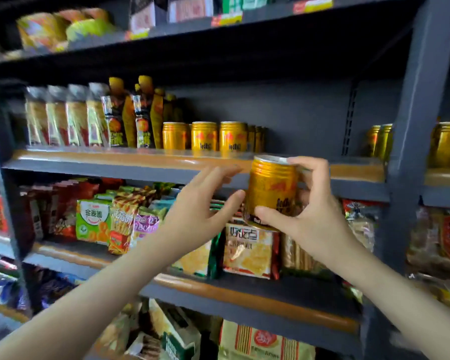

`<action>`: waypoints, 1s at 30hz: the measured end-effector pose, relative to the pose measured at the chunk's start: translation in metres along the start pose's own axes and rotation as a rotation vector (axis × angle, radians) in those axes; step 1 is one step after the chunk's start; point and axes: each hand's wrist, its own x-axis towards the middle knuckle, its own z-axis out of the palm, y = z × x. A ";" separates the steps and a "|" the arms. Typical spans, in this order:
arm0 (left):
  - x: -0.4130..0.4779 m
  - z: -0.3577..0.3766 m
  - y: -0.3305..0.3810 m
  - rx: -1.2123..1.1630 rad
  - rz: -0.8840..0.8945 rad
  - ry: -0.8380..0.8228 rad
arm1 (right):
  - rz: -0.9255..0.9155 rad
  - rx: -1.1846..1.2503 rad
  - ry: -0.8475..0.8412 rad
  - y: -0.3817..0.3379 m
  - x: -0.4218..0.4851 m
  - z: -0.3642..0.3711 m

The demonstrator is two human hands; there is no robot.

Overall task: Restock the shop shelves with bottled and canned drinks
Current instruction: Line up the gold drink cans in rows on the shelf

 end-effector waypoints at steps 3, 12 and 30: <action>0.041 -0.016 -0.041 0.280 0.215 0.102 | 0.004 -0.031 0.047 -0.008 0.044 0.003; 0.147 -0.018 -0.129 0.475 0.575 0.096 | 0.222 -0.076 0.209 -0.004 0.148 0.007; 0.200 -0.003 -0.146 0.499 1.006 -0.209 | 0.462 -0.689 -0.210 0.042 0.186 0.015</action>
